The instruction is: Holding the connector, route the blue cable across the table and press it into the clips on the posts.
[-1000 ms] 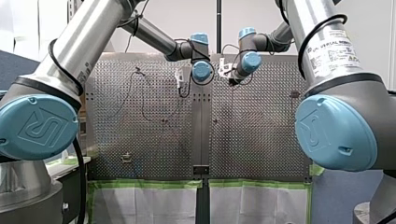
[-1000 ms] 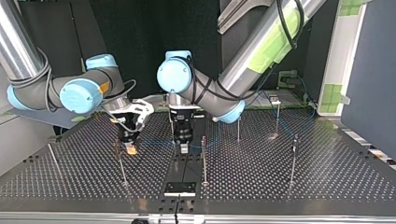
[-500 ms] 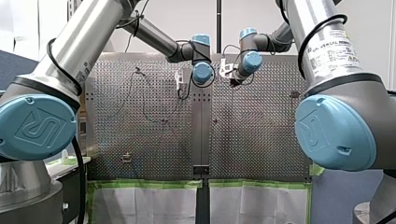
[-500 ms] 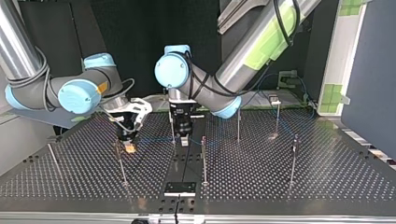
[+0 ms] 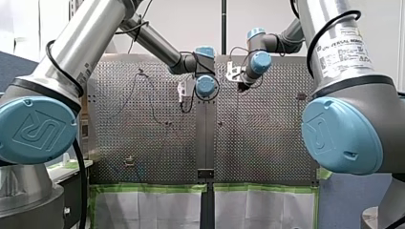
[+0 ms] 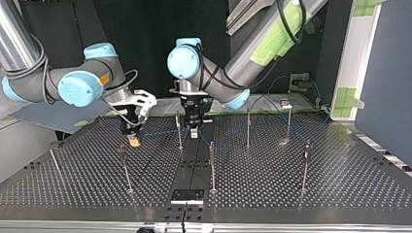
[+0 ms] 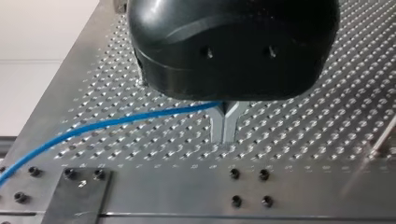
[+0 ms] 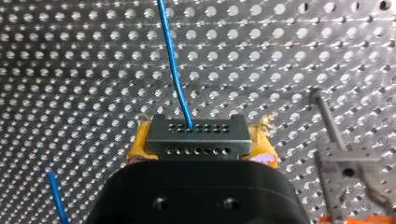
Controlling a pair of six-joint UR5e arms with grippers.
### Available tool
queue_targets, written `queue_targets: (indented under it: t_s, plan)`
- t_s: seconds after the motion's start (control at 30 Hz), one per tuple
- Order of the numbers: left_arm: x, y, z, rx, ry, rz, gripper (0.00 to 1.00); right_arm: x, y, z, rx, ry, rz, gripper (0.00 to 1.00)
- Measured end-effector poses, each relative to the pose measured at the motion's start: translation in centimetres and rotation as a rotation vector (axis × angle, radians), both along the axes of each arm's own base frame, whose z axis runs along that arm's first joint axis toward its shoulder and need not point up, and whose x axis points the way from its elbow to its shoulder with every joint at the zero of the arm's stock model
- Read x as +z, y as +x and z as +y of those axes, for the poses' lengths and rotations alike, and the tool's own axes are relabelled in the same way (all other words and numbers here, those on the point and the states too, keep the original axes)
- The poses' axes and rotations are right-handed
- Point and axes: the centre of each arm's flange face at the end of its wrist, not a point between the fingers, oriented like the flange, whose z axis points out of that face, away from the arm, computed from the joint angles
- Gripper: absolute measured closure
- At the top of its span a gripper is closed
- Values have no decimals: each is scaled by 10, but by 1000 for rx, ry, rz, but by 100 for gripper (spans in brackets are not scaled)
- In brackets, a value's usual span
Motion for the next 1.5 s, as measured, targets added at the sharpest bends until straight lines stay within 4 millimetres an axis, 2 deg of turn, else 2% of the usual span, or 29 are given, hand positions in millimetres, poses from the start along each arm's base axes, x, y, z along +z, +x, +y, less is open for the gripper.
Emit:
queue_targets:
  t_s: [0.27,0.57,0.7,0.8,0.93,1.03,1.27,1.5]
  plan:
    - [-31,-9,-1,-45,11,11,100,-25,-2,13,-4,20,14,99]
    - [-101,-14,0,-105,31,68,100,-60,-5,20,-8,39,-1,99]
    - [-129,-18,4,-119,39,93,100,-88,-5,22,-6,64,7,99]
    - [-142,-21,7,-136,41,102,100,-111,-6,23,-7,86,18,99]
    - [-153,-25,12,-160,44,114,100,-141,-11,24,-15,113,32,99]
    - [-157,-23,12,-178,38,117,100,-155,-14,25,-19,119,33,99]
    - [-172,-16,-3,-215,43,142,100,-160,-20,17,-35,88,14,99]
    - [-188,3,-13,-215,15,137,100,-159,-27,5,-54,56,-5,99]
